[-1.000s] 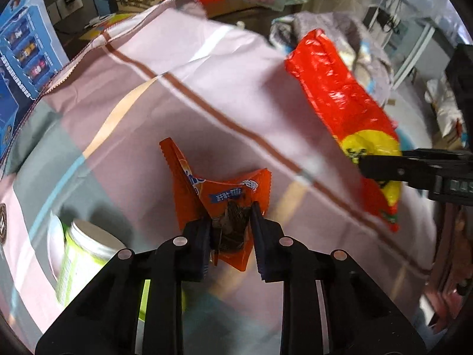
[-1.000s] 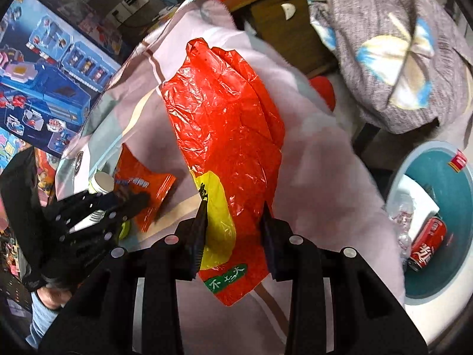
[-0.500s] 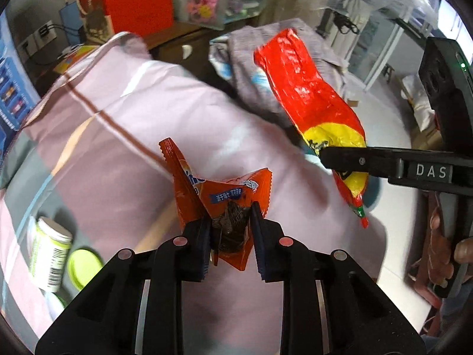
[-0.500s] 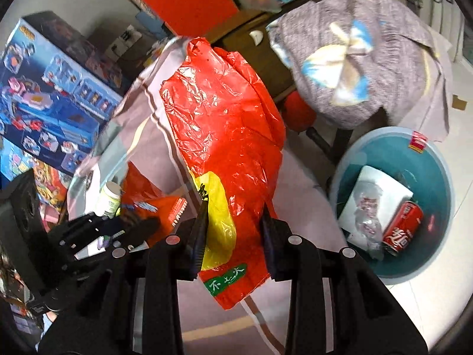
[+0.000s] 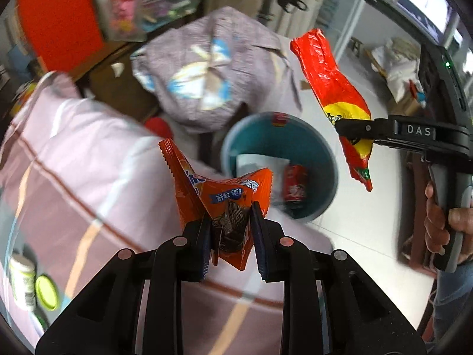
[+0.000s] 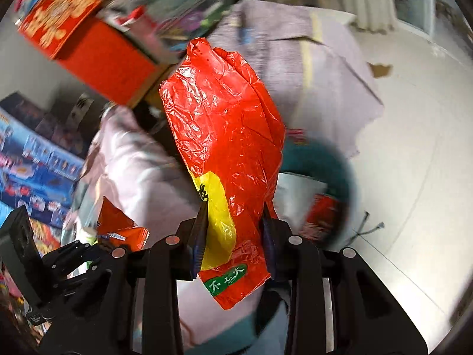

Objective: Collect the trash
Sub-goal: 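Carry the wrapper with the left tool while the right tool carries the red bag to the bin, then open the left tool to drop the orange wrapper into the teal bin, then open the right tool to drop the red snack bag into the teal bin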

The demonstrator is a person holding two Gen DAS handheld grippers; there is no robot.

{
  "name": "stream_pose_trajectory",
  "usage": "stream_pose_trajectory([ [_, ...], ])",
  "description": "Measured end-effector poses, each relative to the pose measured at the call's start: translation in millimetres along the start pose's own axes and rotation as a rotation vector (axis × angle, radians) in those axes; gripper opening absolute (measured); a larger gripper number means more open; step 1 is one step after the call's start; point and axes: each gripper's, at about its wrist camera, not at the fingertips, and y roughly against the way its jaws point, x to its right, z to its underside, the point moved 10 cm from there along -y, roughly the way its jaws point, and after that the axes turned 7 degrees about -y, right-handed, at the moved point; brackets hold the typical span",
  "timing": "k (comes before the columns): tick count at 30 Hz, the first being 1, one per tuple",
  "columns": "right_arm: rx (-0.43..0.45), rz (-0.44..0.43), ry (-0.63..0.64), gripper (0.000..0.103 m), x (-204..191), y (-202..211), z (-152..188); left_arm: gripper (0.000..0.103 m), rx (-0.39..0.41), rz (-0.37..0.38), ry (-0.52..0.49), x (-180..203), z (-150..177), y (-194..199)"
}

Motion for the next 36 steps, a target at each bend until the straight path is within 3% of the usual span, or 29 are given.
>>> stream_pose_trajectory([
  [11,-0.061,0.027,-0.079,0.032,53.5,-21.8,-3.2,0.028,-0.113,0.07,-0.07,55.4,-26.1,-73.7],
  [12,-0.068,0.029,-0.085,0.032,56.9,-25.3,-3.6,0.031,-0.125,0.076,-0.075,58.8,-27.0,-80.3],
  [14,-0.079,0.033,-0.092,0.032,60.9,-30.7,-4.5,0.052,-0.134,0.07,-0.081,62.2,-29.5,-90.1],
  [21,-0.112,0.041,-0.096,0.033,67.2,-47.2,-7.6,0.067,-0.172,0.067,-0.056,57.0,-26.2,-110.5],
  [23,-0.119,0.041,-0.096,0.034,66.9,-50.9,-8.0,0.077,-0.167,0.066,-0.049,53.0,-24.3,-108.5],
  [28,-0.134,0.044,-0.083,0.048,60.9,-61.0,-6.7,0.09,-0.141,0.068,-0.031,46.1,-18.9,-97.2],
  [30,-0.143,0.038,-0.085,0.067,57.7,-65.5,-5.7,0.092,-0.137,0.068,-0.025,44.2,-15.9,-92.8],
  [36,-0.176,0.041,-0.113,0.073,57.3,-77.1,0.2,0.094,-0.124,0.072,-0.021,42.8,-9.8,-84.7],
])
